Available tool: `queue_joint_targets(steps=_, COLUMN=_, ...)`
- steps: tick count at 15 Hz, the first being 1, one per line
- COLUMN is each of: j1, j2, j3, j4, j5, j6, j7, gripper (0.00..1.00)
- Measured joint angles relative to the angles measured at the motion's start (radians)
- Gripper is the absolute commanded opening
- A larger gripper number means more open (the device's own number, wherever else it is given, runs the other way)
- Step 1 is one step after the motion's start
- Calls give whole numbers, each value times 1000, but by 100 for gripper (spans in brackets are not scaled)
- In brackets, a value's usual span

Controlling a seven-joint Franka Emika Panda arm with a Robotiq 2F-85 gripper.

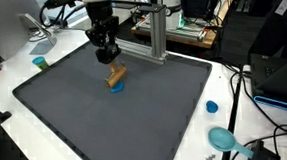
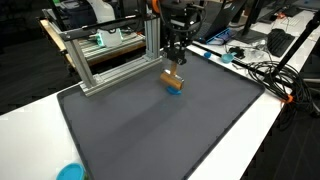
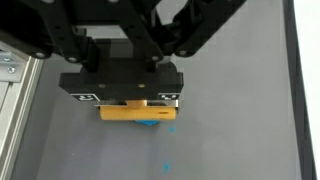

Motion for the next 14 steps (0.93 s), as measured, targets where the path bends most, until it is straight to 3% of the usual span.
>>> queue_joint_targets(steps=10, j1=1, j2=27, j3=12, j4=8, j5=29, j6=37, j7=-5, gripper=22)
queue_joint_targets(steps=11, j1=1, j2=28, j3=13, j4=8, j5=29, j6=40, j7=-5, gripper=47)
queue_joint_targets(steps=12, j1=1, j2=29, j3=13, j4=7, j5=29, j6=40, j7=-4, gripper=22)
queue_joint_targets(steps=14, j1=1, j2=35, j3=13, j4=5, j5=29, j6=40, j7=-4, gripper=22)
